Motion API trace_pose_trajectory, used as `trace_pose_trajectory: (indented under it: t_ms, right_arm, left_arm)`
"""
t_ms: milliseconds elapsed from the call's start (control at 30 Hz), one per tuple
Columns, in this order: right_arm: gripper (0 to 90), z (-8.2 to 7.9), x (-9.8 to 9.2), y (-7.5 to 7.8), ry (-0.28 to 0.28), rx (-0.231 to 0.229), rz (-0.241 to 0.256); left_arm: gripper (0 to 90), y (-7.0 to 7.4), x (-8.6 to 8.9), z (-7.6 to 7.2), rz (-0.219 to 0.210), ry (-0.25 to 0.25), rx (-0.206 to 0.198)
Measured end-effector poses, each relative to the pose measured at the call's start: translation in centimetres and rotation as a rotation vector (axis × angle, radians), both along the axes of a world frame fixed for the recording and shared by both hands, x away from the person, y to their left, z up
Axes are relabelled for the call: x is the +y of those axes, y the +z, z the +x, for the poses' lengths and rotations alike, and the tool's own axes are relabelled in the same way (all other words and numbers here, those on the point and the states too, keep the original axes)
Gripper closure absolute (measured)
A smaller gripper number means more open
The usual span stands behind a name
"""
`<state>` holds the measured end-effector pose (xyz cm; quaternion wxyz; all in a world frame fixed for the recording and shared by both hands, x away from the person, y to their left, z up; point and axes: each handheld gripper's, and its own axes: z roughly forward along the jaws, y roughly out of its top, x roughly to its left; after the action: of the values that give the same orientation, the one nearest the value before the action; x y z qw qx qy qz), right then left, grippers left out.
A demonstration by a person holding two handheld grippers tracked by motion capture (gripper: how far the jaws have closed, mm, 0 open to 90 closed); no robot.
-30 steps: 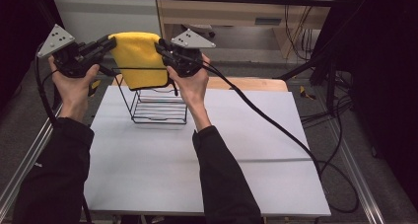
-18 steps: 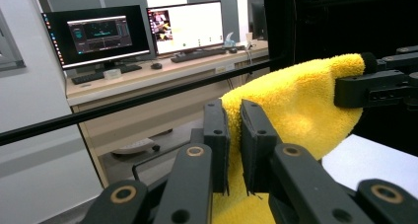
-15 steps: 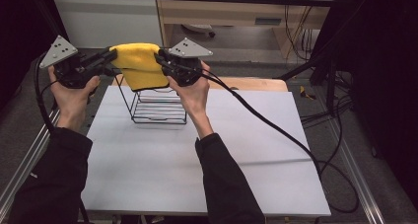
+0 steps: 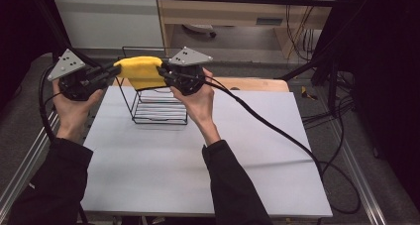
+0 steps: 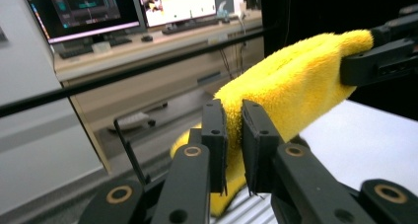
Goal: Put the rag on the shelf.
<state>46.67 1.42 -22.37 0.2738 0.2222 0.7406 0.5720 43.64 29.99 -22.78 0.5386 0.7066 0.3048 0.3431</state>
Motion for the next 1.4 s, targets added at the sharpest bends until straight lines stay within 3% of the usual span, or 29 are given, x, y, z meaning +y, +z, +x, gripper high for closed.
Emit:
trace_pose_trajectory:
  t_ms: [200, 433, 600, 733, 867, 1000, 1200, 1400]
  right_arm:
    - [66.8, -0.6, 0.0, -0.2, 0.033, 0.032, -0.058]
    - [61.0, -1.3, -0.1, -0.2, 0.053, 0.053, -0.09]
    - [57.6, -1.7, -0.2, -0.5, 0.078, 0.067, -0.063]
    - [63.7, -1.8, -0.2, -0.8, 0.095, 0.09, -0.037]
    - [78.3, -1.3, 0.2, -2.2, 0.09, 0.157, -0.065]
    - [83.9, -0.4, 0.3, -4.1, 0.065, 0.218, -0.074]
    - [80.2, 0.8, 0.1, -6.5, 0.033, 0.253, -0.063]
    - [73.1, 0.7, -0.2, -7.2, 0.046, 0.238, -0.045]
  left_arm:
    - [80.7, -1.1, 0.0, -0.4, 0.028, -0.002, 0.036]
    - [80.8, -2.5, 0.1, -0.6, 0.04, -0.004, 0.053]
    - [79.0, -3.6, 0.2, -0.7, 0.057, -0.006, 0.078]
    - [76.8, -4.5, -0.1, -0.5, 0.08, -0.02, 0.11]
    - [73.2, -5.5, -0.7, -0.2, 0.106, -0.017, 0.147]
    - [70.0, -6.7, -0.7, 0.2, 0.105, -0.008, 0.187]
    - [65.3, -8.2, -0.7, 1.1, 0.085, 0.009, 0.232]
    - [55.9, -8.7, -0.8, 1.4, 0.067, 0.032, 0.249]
